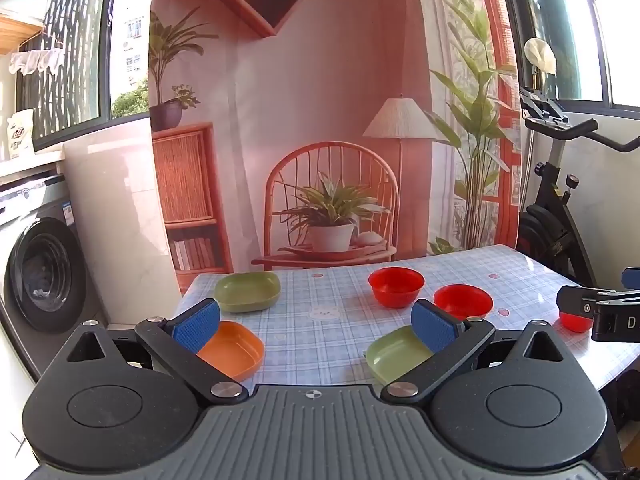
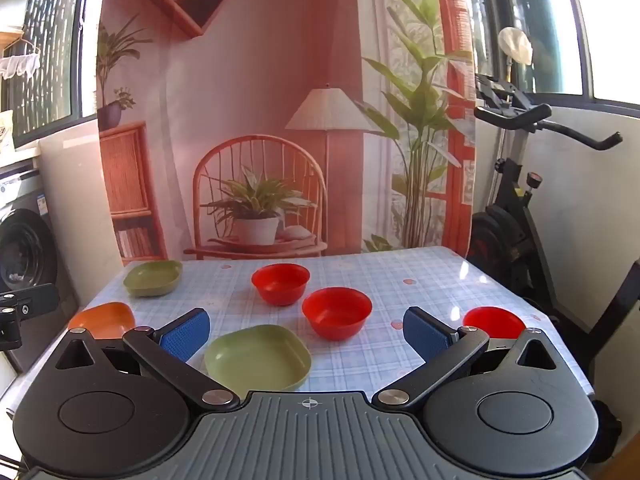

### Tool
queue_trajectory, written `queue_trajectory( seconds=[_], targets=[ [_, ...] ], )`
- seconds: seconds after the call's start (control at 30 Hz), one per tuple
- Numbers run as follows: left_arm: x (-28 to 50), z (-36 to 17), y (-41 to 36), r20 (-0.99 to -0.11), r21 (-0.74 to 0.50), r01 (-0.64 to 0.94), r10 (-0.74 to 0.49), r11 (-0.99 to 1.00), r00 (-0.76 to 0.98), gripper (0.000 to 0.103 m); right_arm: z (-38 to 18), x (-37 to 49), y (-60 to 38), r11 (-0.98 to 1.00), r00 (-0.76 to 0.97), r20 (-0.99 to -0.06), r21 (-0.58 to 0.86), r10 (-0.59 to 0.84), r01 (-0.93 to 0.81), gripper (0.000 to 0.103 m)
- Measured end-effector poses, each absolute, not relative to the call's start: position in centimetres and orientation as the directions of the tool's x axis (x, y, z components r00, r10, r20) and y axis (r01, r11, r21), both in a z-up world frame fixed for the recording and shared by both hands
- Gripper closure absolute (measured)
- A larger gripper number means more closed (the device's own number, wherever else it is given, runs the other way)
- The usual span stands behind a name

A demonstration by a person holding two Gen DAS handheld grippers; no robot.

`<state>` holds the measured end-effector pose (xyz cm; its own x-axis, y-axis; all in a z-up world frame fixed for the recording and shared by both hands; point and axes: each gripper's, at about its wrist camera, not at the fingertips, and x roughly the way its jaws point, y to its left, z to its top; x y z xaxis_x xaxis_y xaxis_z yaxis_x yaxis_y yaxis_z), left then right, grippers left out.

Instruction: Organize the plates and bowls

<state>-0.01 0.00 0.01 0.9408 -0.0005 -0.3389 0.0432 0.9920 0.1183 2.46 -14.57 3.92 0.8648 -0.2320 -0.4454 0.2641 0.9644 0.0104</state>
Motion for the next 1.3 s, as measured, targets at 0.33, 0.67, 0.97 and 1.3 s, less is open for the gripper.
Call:
queue_trajectory(
  seconds=[0.33, 0.67, 0.97, 1.3],
  targets=[
    [-0.24, 0.12, 0.17, -0.340, 0.109, 0.042, -0.002, 0.993, 0.940, 0.000, 3.71, 2.44, -14.52, 0.965, 0.864, -0.447, 0.010, -0.231, 0.264, 0.000],
    [-0.04, 0.07, 0.13, -0.344, 0.109, 0.037, 0.003, 0.993, 0.939, 0.000, 3.67, 2.33, -14.37, 0.965, 0.866, -0.442, 0.007, -0.233, 0.262, 0.000],
    [-0.01, -0.08, 0.07, -0.345, 0.104, 0.036, 0.002, 0.994, 0.938, 0.000, 3.61, 2.37, -14.34, 0.965, 0.866, -0.442, 0.007, -0.233, 0.263, 0.000],
    [0.01, -0.10, 0.07, -0.346, 0.104, 0.036, 0.002, 0.994, 0.938, 0.000, 3.51, 2.43, -14.25, 0.965, 0.866, -0.442, 0.007, -0.233, 0.263, 0.000]
  ],
)
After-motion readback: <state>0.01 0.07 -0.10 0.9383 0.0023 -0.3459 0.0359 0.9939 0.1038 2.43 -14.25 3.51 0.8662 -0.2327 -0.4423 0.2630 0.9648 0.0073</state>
